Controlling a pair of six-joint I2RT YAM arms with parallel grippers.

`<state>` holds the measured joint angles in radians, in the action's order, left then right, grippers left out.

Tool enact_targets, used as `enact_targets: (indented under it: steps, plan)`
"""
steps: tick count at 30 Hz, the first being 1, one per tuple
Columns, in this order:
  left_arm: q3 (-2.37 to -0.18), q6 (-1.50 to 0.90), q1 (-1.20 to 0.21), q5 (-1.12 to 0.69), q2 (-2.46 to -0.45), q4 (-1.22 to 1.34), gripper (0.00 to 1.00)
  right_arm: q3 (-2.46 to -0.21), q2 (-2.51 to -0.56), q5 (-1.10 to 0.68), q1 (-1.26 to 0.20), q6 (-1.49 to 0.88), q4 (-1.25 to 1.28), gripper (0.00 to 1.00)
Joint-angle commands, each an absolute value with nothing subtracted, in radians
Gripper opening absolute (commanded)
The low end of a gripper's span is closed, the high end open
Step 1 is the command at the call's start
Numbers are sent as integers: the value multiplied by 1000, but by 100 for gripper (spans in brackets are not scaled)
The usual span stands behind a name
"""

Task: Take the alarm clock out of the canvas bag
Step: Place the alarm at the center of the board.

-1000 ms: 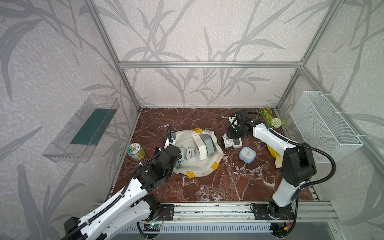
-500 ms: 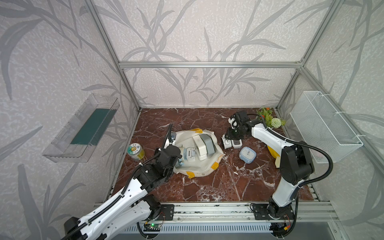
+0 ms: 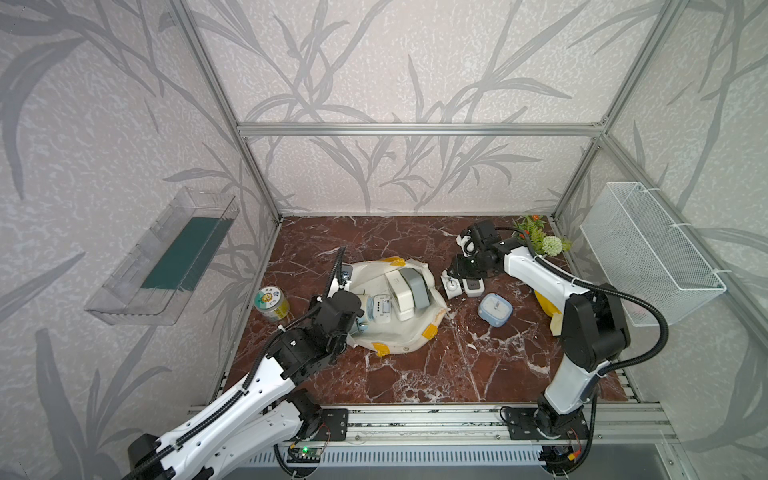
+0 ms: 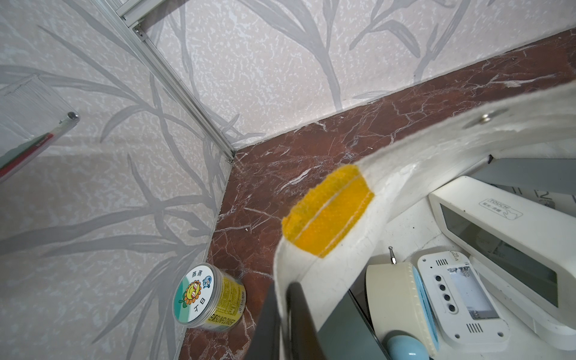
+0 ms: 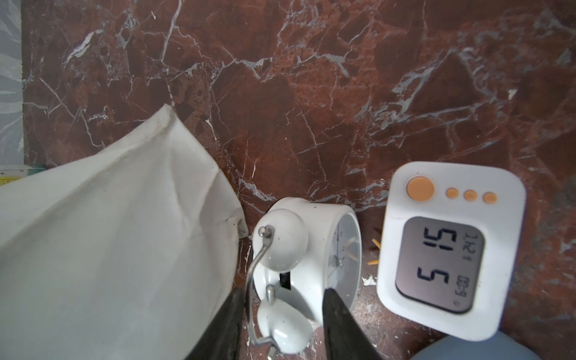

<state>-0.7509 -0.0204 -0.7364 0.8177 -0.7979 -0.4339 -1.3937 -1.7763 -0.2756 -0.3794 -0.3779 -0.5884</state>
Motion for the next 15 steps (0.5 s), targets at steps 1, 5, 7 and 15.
enact_targets:
  steps: [1, 5, 7, 15]
  plan:
    - [-767, -26, -729, 862, -778, -418, 0, -1380, -1729, -286, -376, -383, -588, 44]
    - [-767, -29, -729, 862, -776, -422, 0, -1372, -1721, -297, -376, -389, -580, 48]
    - [-766, -33, -729, 864, -775, -425, 0, -1368, -1714, -298, -376, -392, -578, 49]
    - [-767, -37, -729, 862, -769, -428, 0, -1351, -1640, -285, -376, -401, -556, 56]
